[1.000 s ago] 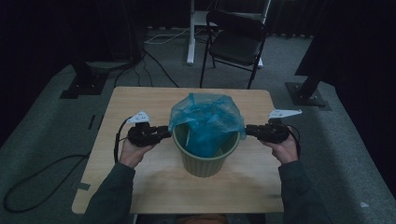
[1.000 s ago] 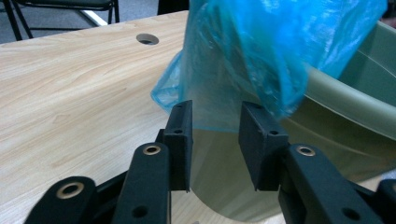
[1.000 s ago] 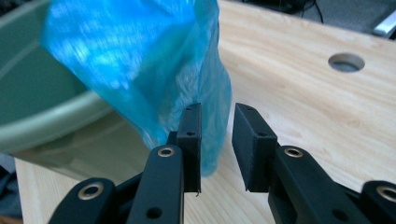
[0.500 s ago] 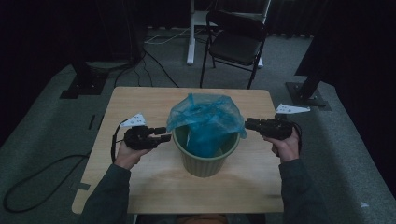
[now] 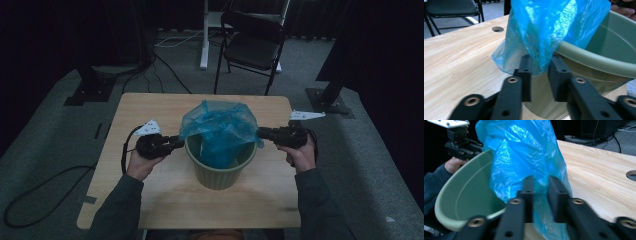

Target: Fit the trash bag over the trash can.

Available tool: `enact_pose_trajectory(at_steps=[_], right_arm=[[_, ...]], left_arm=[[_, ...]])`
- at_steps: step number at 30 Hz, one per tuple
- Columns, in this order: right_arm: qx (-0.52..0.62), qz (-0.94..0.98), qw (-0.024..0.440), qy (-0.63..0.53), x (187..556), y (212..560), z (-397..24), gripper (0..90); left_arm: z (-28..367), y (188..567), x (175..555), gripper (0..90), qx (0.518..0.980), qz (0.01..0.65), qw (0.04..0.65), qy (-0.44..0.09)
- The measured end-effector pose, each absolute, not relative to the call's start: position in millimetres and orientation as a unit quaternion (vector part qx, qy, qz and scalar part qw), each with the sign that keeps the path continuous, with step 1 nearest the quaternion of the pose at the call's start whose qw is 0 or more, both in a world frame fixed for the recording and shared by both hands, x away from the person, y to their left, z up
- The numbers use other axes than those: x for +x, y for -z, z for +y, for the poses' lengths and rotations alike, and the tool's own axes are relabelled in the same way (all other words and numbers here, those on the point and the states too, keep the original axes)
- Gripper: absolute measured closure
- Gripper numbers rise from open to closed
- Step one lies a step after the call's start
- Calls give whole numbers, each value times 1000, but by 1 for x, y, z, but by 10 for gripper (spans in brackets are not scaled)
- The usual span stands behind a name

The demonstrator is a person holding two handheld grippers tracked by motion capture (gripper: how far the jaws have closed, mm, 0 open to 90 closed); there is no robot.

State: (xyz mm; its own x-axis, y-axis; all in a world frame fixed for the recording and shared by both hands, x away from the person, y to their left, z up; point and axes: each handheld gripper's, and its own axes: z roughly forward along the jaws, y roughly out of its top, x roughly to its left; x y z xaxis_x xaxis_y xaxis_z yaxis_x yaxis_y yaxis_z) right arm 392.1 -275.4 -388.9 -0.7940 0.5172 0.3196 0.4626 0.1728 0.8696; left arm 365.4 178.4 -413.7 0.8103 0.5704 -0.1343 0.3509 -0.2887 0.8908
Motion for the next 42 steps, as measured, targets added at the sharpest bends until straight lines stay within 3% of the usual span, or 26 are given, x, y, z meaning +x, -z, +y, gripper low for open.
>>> enact_pose_trajectory(at_steps=[3,7,29,42], right_arm=[[314,769,26,-556,388,389,-276,900],[307,768,24,-561,382,387,-277,900],[261,818,-2,-512,336,407,-269,900],[255,818,0,-516,343,408,-248,900]], left_arm=[[177,411,361,824,798,283,521,-111],[177,407,356,878,798,279,521,-118],[169,420,327,889,818,257,501,-118],[160,418,335,889,818,260,497,-129]])
